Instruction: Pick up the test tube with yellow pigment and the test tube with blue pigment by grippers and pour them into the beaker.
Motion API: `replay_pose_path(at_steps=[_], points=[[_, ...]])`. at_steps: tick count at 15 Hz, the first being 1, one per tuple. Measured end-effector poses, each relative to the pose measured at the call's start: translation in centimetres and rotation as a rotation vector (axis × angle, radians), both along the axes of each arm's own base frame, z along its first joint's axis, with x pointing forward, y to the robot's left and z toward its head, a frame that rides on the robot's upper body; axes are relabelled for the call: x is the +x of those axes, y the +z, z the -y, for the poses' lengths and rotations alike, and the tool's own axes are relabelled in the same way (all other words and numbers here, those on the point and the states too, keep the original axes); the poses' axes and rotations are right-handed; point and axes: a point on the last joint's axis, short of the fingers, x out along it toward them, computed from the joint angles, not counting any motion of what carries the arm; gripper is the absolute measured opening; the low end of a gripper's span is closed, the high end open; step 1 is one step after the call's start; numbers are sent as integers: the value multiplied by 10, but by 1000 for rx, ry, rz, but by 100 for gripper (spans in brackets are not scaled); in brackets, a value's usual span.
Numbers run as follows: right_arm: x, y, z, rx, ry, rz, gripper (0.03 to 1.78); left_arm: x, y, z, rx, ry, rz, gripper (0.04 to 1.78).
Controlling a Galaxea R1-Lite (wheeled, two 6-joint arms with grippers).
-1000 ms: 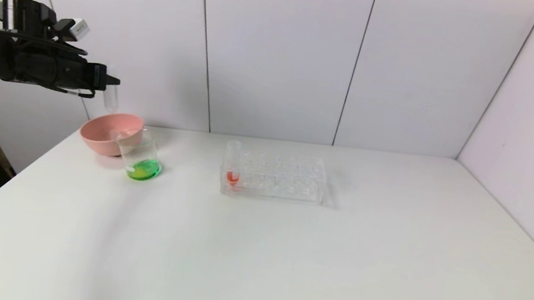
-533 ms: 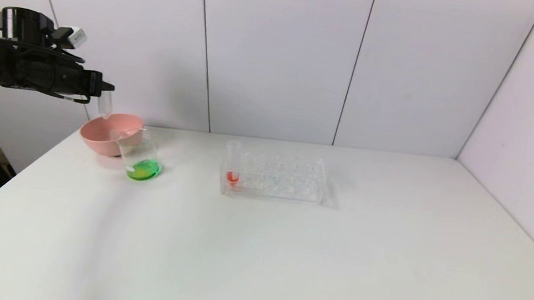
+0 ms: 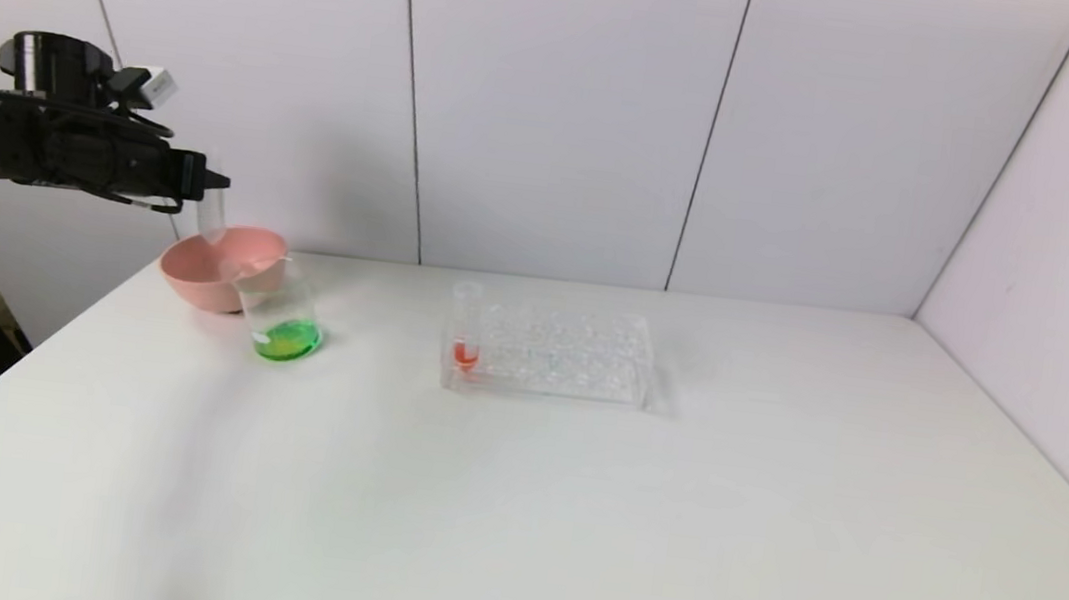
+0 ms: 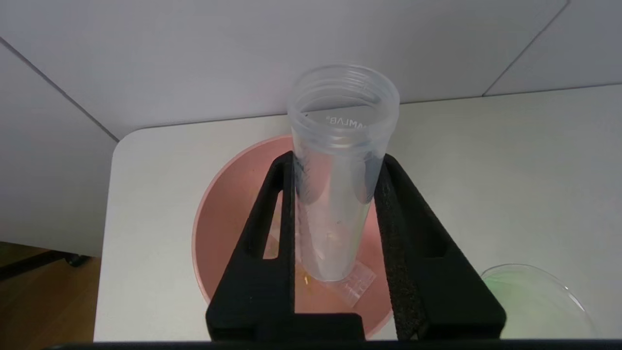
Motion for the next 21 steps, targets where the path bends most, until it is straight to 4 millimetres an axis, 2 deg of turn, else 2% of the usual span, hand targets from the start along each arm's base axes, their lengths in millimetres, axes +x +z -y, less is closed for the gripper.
replay_pose_path(at_steps=[2, 5, 8, 10, 13, 16, 19, 21], points=[[0, 0, 0, 0, 0, 0, 171, 1, -2, 0, 0, -1, -2, 79], [0, 0, 0, 0, 0, 0, 171, 1, -1, 0, 1, -3, 0, 129], [0, 0, 0, 0, 0, 0, 171, -3, 4, 2, 3, -4, 6, 164], [0, 0, 0, 0, 0, 0, 171, -8, 15, 5, 9, -8, 25, 174], [0, 0, 0, 0, 0, 0, 171, -27, 47, 17, 24, -25, 81, 176], [0, 0, 0, 0, 0, 0, 171, -72, 94, 37, 34, -54, 145, 176], [0, 0, 0, 0, 0, 0, 171, -143, 140, 60, 37, -120, 227, 176], [0, 0, 0, 0, 0, 0, 171, -203, 158, 75, 34, -169, 274, 176]])
